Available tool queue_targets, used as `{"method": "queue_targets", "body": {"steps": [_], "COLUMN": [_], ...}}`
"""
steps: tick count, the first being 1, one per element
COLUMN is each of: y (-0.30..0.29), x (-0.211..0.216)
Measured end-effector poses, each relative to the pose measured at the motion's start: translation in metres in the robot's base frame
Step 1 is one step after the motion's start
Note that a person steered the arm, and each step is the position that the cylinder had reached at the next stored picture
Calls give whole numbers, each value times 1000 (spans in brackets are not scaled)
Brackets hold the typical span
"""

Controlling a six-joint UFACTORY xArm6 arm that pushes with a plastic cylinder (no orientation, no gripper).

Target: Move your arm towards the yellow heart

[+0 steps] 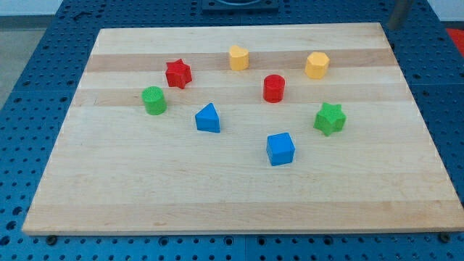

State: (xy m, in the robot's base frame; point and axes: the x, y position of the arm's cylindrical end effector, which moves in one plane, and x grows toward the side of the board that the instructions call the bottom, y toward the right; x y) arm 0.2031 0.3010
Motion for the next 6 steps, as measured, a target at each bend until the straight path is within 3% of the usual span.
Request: {"method": "queue_targets", "body": {"steps": [2,4,5,6], "y": [-100,-190,-206,-224], "x": [9,58,90,96]}}
